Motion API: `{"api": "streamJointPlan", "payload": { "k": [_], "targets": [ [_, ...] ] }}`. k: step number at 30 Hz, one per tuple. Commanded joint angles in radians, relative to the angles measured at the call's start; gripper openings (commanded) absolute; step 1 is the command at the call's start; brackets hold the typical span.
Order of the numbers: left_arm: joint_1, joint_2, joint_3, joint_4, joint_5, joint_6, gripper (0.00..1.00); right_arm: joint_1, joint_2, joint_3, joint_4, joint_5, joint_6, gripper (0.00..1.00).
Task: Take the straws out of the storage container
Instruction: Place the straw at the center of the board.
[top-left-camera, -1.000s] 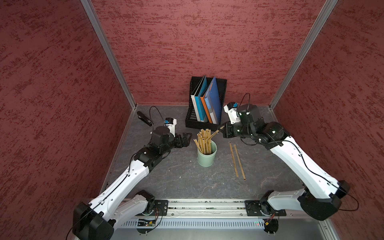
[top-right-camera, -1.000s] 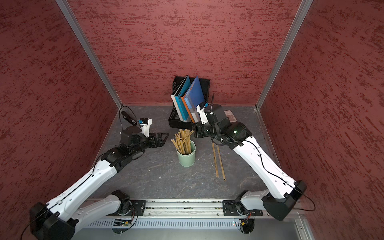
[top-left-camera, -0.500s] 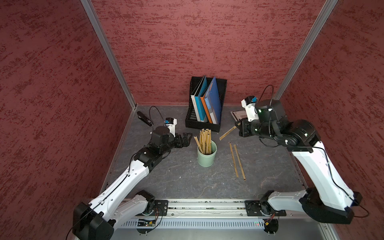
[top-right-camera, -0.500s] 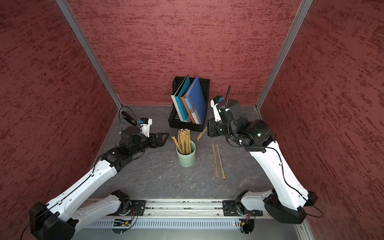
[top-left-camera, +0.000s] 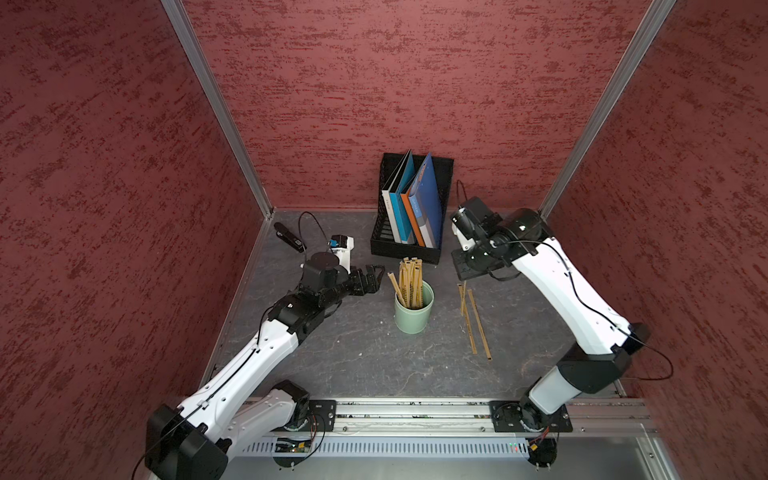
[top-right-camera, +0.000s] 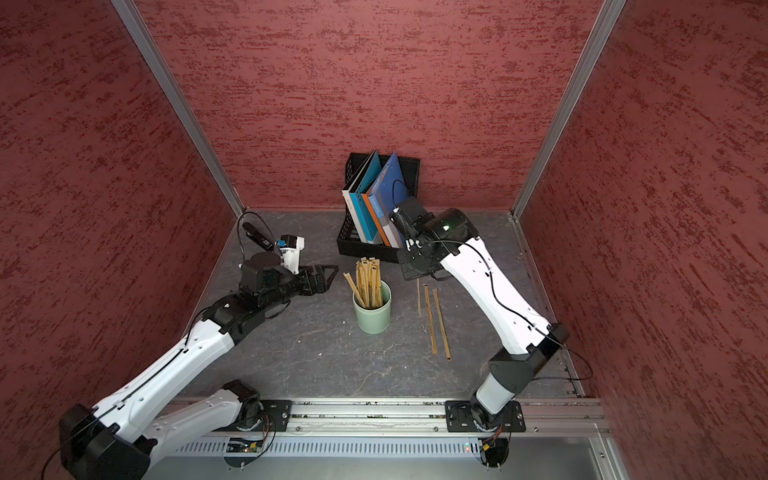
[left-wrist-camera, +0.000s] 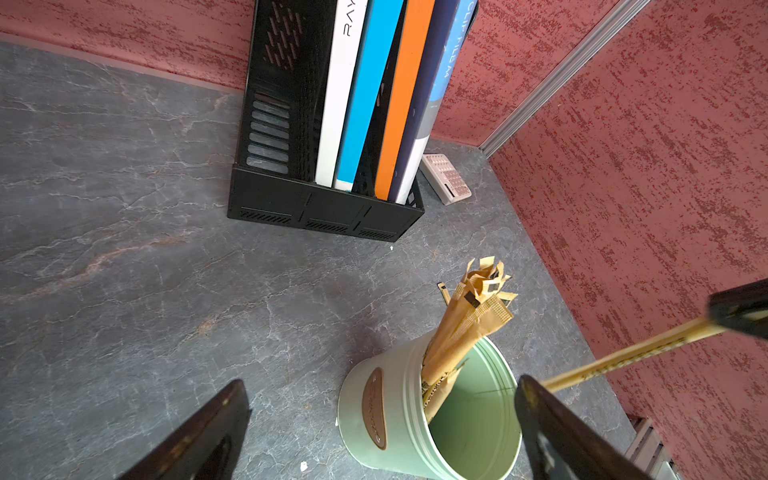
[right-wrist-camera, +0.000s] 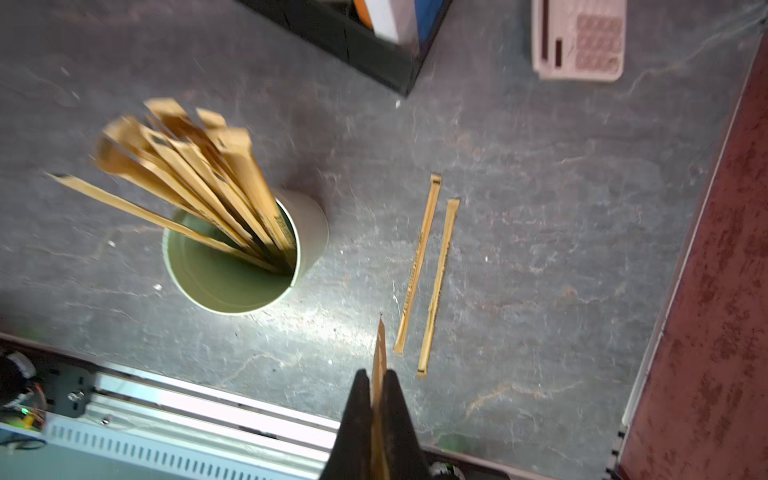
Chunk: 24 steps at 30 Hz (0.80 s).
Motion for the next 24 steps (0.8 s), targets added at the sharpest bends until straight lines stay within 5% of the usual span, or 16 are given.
{"api": "streamJointPlan", "payload": {
  "k": [1, 12, 24],
  "targets": [
    [0.005, -0.015, -0.008, 0.014, 0.005, -0.001, 1.0, -0.021, -0.031, -0.045, -0.038, -0.058, -0.02, 0.03],
    [0.006, -0.018, -0.026, 0.015, 0.002, 0.001, 1.0, -0.162, 0.061, -0.362, 0.22, -0.294, -0.102, 0.03],
    [0.014, 0.0, -0.021, 0.0, -0.015, 0.02, 1.0, -0.223, 0.28, -0.338, 0.311, -0.343, -0.155, 0.03]
  ]
}}
